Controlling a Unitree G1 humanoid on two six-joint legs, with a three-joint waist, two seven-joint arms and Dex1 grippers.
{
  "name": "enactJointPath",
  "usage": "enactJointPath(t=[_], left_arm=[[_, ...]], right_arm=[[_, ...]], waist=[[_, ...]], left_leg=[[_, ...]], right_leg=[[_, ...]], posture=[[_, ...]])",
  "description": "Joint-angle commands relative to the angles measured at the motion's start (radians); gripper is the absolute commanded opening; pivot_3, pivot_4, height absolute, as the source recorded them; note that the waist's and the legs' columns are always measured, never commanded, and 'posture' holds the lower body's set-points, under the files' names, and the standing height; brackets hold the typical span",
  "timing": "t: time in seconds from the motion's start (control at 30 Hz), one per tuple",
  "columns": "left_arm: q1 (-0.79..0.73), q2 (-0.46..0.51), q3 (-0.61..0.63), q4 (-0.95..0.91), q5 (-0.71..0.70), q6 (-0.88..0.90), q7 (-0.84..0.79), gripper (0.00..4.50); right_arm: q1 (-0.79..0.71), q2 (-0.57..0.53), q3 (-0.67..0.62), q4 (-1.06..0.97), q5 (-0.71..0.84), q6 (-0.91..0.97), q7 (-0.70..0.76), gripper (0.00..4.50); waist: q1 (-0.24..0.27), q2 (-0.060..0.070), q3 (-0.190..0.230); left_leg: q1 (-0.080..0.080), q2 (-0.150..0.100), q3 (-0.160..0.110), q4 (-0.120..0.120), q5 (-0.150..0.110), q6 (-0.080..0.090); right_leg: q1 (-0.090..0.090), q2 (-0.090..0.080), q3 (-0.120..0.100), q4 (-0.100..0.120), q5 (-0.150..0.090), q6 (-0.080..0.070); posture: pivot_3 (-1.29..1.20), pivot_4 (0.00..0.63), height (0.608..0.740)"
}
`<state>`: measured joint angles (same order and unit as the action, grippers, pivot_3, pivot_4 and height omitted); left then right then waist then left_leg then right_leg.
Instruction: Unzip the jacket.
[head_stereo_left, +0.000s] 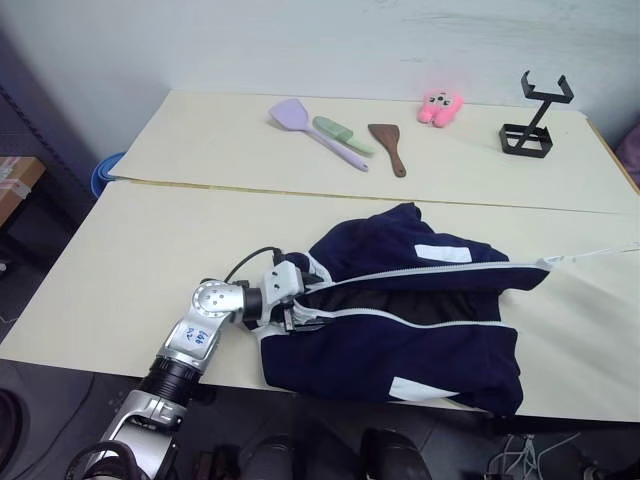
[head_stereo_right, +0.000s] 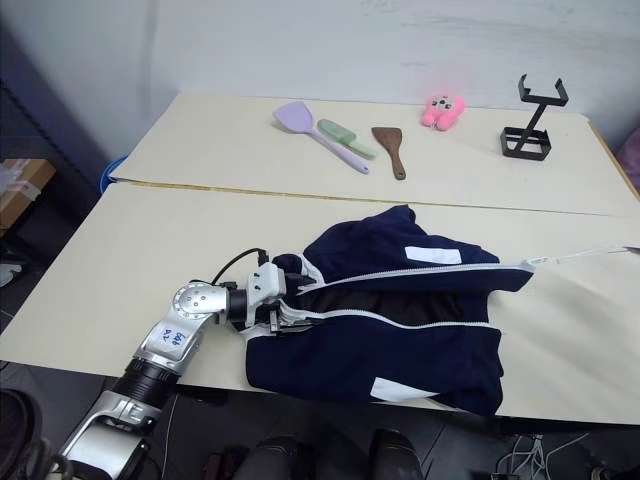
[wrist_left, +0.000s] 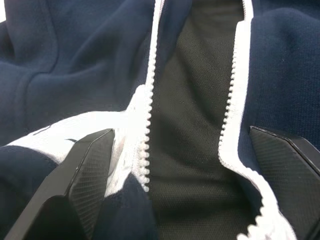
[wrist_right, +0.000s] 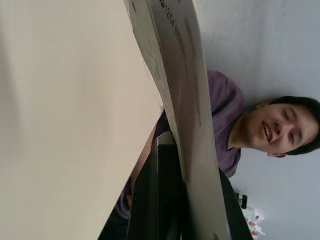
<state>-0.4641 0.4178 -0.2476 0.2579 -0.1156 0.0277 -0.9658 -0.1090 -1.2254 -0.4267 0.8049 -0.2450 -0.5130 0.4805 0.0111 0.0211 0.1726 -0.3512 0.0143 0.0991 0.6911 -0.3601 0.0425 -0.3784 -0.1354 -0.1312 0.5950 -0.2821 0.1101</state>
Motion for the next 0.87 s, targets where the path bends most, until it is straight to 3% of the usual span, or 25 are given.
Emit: enactJointPath(t=[0.03,0.1,0.2,0.33,0.5,0.7,0.87], left_arm=[[0.05,0.007,-0.015,0.025,0.004,0.018,-0.03,4.5],[0.059,0.008,0.026,-0.011,-0.055,0.047,-0.049,4.5],[0.088,0.032,0.111,-0.129,-0.185,0.122,-0.091,4.5],[0.161,0.145,0.229,-0.281,-0.324,0.235,-0.154,4.5],[0.254,0.292,0.307,-0.307,-0.309,0.208,-0.202,4.5],[0.408,0.356,0.373,-0.247,-0.241,-0.008,-0.228,4.5],[0.472,0.355,0.403,-0.282,-0.232,-0.054,-0.192,4.5]], right_arm=[[0.069,0.096,-0.071,-0.151,0.291,0.058,0.226,0.2],[0.179,0.152,-0.119,-0.289,0.412,0.111,0.324,0.62],[0.355,0.24,-0.221,-0.501,0.581,0.157,0.425,1.59],[0.538,0.342,-0.36,-0.855,0.851,0.333,0.507,2.95],[0.644,0.401,-0.329,-1.221,0.963,0.484,0.486,4.45],[0.635,0.472,-0.031,-1.277,0.823,0.417,0.596,4.45],[0.561,0.53,0.071,-1.167,0.741,0.304,0.644,4.45]], waist=[[0.0,0.0,0.0],[0.002,-0.002,0.0],[0.008,0.003,0.001],[0.002,0.005,0.004],[-0.01,0.004,0.005],[-0.005,0.001,0.005],[-0.005,-0.001,0.006]], left_leg=[[0.0,0.001,-0.001,0.0,0.0,0.0],[0.0,0.002,-0.003,0.0,0.0,-0.001],[-0.001,0.002,-0.003,-0.002,-0.001,-0.001],[-0.001,0.003,-0.003,-0.005,-0.001,-0.001],[0.001,0.005,-0.005,-0.005,-0.003,-0.005],[-0.002,0.005,-0.004,-0.007,-0.004,-0.005],[-0.003,0.001,-0.002,-0.007,-0.004,-0.002]], right_leg=[[0.001,0.001,-0.001,-0.001,0.0,0.0],[0.002,0.001,-0.001,-0.002,0.0,0.0],[0.002,0.002,-0.002,0.0,0.0,0.001],[0.001,0.0,-0.001,-0.002,0.0,0.001],[0.001,-0.001,0.0,-0.004,0.0,-0.001],[-0.005,-0.001,-0.001,-0.002,-0.002,-0.004],[-0.007,-0.003,0.0,0.0,-0.002,-0.004]], posture=[[0.0,0.15,0.74],[0.0,0.15,0.74],[0.0,0.15,0.74],[0.0,0.15,0.74],[0.0,0.15,0.74],[0.0,0.15,0.74],[0.0,0.15,0.74]])
